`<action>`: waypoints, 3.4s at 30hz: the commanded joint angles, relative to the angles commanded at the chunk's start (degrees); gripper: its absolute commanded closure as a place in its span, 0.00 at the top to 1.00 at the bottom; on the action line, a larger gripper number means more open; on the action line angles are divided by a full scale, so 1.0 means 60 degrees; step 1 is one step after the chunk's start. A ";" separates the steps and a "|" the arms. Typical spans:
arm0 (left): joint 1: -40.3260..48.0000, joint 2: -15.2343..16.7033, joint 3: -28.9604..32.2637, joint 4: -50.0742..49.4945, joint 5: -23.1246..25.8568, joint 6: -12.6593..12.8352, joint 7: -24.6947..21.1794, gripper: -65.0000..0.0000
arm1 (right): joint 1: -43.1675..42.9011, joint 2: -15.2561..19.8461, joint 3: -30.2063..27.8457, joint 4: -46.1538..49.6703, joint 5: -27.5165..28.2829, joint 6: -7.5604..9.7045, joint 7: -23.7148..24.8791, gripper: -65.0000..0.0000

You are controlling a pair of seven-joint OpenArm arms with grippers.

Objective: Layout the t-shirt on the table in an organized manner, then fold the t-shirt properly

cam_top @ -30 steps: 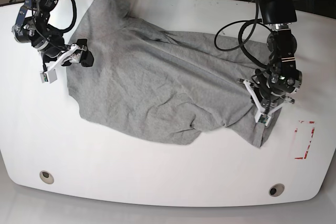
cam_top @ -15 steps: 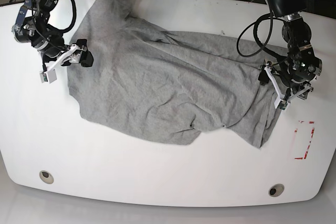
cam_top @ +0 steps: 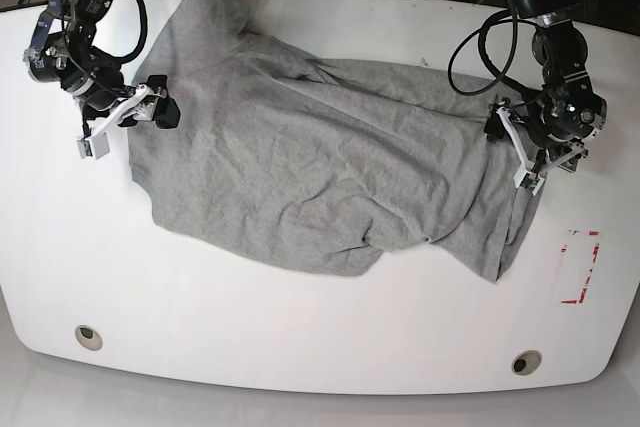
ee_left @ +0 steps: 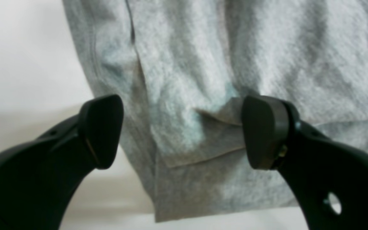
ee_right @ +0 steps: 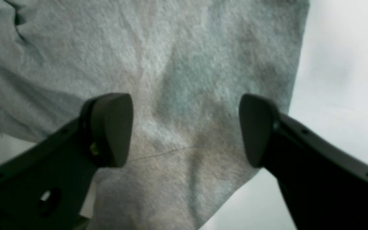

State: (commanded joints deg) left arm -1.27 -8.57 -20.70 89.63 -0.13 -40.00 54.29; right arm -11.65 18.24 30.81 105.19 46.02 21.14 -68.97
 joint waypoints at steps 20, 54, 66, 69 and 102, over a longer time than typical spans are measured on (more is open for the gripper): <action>-0.0044 -0.0029 0.0015 0.0073 0.0044 0.0000 -0.0029 0.04 | 0.0015 -0.0015 0.0000 0.0000 0.0000 0.0000 0.0000 0.76; 0.1172 -0.0396 -0.1612 0.2872 0.0015 0.0000 0.1626 0.04 | -0.0015 -0.0015 0.0000 -0.0015 0.0000 0.0000 0.0000 0.76; 0.1568 -0.0703 -0.1744 0.2872 0.0015 0.0000 0.1641 0.05 | 0.0103 -0.0015 0.0000 -0.0366 -0.0015 -0.0044 0.0000 0.77; 0.1656 -0.0718 -0.1729 0.2872 0.0015 0.0000 0.1641 0.05 | 0.0176 -0.0015 0.0000 -0.0791 -0.0015 -0.0029 0.0029 0.77; 0.1319 -0.0967 -0.1919 0.2872 0.0059 0.0000 0.1070 0.72 | 0.1055 -0.0850 -0.0044 -0.3282 0.0029 0.0396 0.0000 0.77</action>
State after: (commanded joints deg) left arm 6.64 -14.37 -32.22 106.86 0.22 -40.00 60.70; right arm -5.32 13.14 30.55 85.49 46.20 23.52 -68.97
